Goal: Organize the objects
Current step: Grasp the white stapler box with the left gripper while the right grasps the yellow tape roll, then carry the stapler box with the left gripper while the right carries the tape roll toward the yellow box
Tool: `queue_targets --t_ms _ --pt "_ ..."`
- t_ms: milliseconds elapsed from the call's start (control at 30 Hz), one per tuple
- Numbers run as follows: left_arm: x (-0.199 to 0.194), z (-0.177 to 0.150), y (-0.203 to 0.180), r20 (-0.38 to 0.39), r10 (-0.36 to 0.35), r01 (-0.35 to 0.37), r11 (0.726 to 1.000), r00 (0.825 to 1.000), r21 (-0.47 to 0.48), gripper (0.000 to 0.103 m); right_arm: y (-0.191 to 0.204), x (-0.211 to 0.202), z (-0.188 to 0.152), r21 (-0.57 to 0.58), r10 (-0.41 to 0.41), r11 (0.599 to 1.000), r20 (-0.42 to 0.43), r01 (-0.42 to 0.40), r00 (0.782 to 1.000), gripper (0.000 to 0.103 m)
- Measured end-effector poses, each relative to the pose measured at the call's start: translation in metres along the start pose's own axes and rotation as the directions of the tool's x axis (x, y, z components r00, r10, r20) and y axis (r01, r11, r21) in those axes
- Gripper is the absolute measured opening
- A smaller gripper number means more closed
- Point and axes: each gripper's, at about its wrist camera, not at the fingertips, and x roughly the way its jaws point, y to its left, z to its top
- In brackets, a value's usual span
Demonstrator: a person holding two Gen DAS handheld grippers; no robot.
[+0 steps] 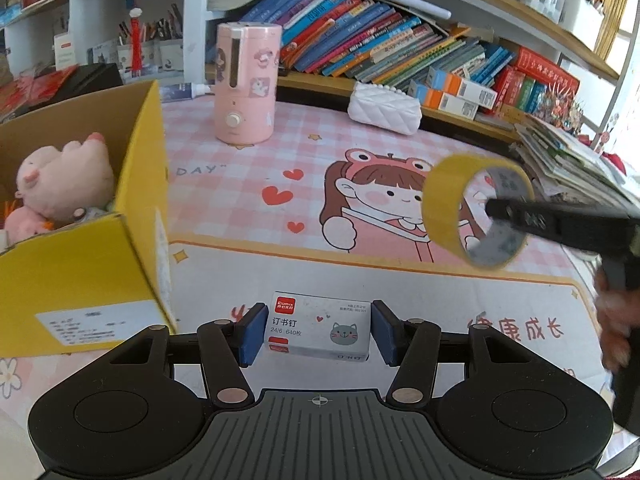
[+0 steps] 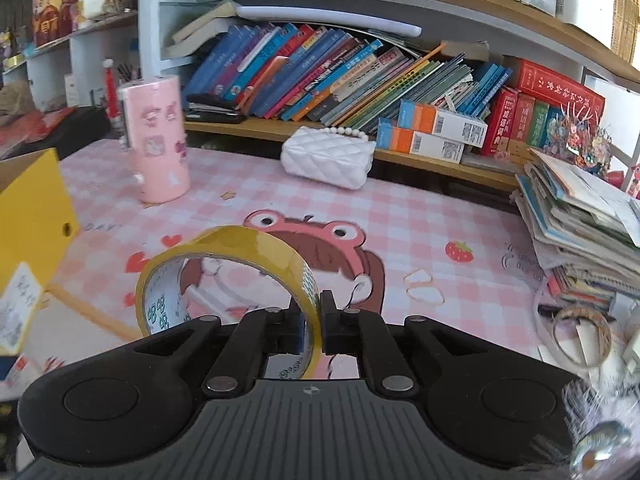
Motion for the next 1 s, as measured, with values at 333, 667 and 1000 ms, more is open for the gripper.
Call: queue_targets --t_ms 333,667,1000 --pt "-0.042 -0.011 0.034 0.068 0.002 0.002 0.998 0.998 -0.057 0.054 0.025 -0.051 -0.025 0.164 0.11 0.983 -0.138 -0.087 0.984 0.007" --pt "-0.083 -0.032 0.08 0.087 0.032 -0.022 0.993 0.996 -0.116 0.054 0.083 -0.087 -0.044 0.125 0.145 0.984 -0.168 -0.125 0.975 0.007" --pt "-0.124 -0.054 0.118 0.112 0.067 -0.05 0.988 0.992 -0.148 0.054 0.138 -0.111 -0.063 0.101 0.191 0.98 -0.2 -0.174 0.961 0.007"
